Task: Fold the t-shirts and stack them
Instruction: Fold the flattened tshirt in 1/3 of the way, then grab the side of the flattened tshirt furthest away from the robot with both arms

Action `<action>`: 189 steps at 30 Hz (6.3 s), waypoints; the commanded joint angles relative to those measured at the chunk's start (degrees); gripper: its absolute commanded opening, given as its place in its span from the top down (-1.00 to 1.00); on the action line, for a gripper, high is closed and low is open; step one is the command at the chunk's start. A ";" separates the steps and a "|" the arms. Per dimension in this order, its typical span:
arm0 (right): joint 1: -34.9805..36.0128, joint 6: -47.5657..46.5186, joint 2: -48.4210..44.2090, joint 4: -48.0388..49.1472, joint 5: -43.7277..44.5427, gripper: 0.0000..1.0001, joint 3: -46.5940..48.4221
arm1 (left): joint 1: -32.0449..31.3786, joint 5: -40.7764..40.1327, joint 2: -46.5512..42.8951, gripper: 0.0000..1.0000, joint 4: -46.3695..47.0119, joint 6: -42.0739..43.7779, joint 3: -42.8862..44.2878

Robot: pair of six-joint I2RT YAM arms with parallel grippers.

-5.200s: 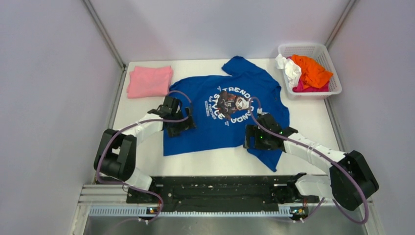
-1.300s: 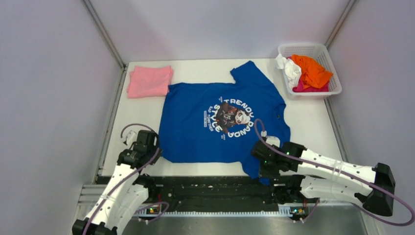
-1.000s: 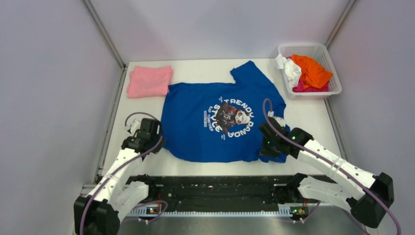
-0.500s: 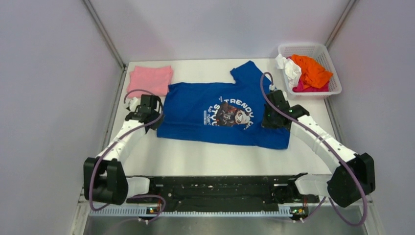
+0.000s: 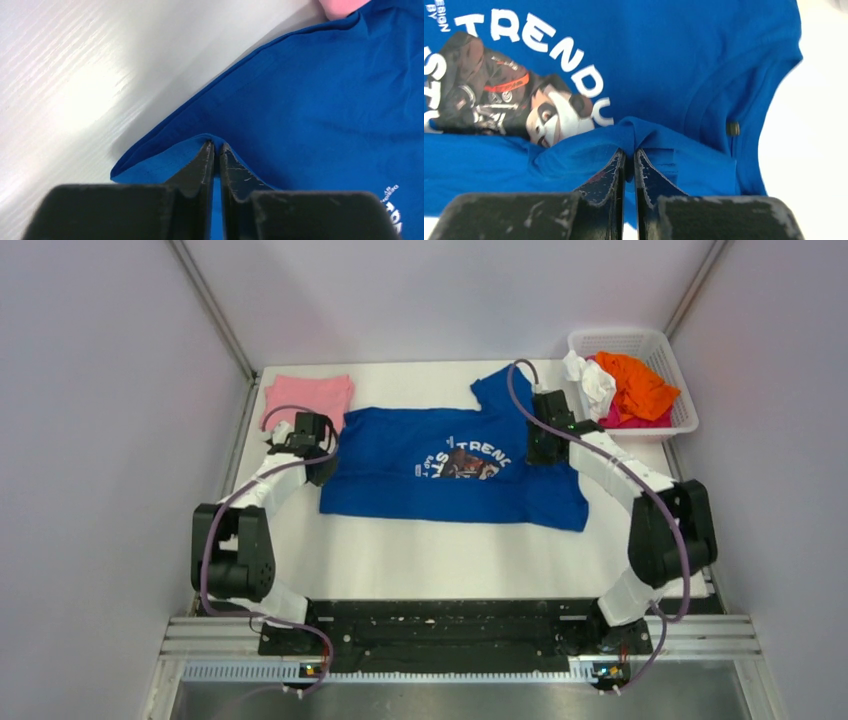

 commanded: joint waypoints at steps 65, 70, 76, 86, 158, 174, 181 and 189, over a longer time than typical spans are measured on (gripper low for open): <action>3.02 21.87 -21.71 10.37 -5.08 -0.97 -39.04 | -8.36 11.02 -16.63 -0.98 -0.25 2.65 -29.00; 4.66 23.89 -29.97 5.76 -5.24 -0.97 -41.91 | -8.96 9.80 -26.21 -0.98 -2.06 0.10 -33.90; 4.78 21.19 -34.69 5.94 -1.83 -0.97 -39.99 | -8.98 9.77 -30.11 -0.98 -4.24 -0.33 -33.94; 4.74 14.73 -32.22 12.89 1.03 -0.97 -27.12 | -8.68 -1.48 -25.94 -0.98 -10.26 6.46 -12.98; 2.45 -5.56 52.86 7.76 7.59 -0.52 54.92 | -0.48 -0.44 29.84 1.00 -22.94 17.09 37.81; 3.12 -3.19 43.81 15.27 11.92 0.86 42.92 | -0.96 0.58 27.30 1.00 -21.70 16.76 35.22; 3.39 -3.30 28.46 23.75 10.60 1.00 26.79 | -2.07 0.40 22.74 1.00 -19.89 16.80 31.35; 5.39 -1.45 8.18 25.61 10.57 1.00 5.55 | -4.52 0.30 14.94 1.00 -16.98 16.39 22.82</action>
